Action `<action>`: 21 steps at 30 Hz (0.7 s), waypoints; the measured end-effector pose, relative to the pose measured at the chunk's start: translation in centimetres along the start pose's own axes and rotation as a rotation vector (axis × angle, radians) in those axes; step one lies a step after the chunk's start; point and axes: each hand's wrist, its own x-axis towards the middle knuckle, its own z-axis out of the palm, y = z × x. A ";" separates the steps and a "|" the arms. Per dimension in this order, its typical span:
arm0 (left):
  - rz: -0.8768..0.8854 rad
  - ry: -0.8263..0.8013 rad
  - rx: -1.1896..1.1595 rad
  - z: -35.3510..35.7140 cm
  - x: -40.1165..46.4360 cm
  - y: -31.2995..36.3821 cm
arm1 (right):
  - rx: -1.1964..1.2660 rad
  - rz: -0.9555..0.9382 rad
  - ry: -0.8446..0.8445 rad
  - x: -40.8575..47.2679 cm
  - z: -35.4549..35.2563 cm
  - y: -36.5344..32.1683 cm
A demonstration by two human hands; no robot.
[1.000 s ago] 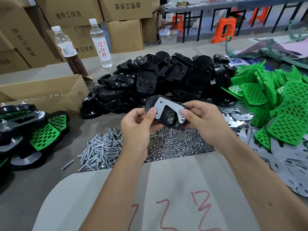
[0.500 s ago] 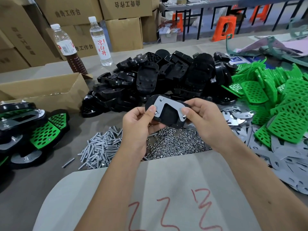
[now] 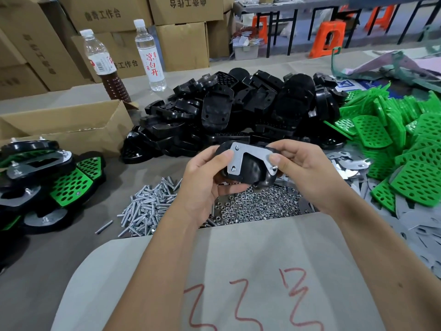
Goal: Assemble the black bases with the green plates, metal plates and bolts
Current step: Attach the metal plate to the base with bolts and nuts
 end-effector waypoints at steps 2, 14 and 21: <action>0.000 -0.004 0.011 -0.2 0.0 0.0 | -0.012 -0.001 0.007 -0.1 -0.1 0.0; 0.102 0.099 0.122 0.5 0.2 -0.6 | 0.099 0.000 0.186 0.3 0.0 0.5; 0.180 0.368 -0.057 0.5 1.0 -0.7 | -0.513 -0.091 0.421 0.3 -0.9 1.2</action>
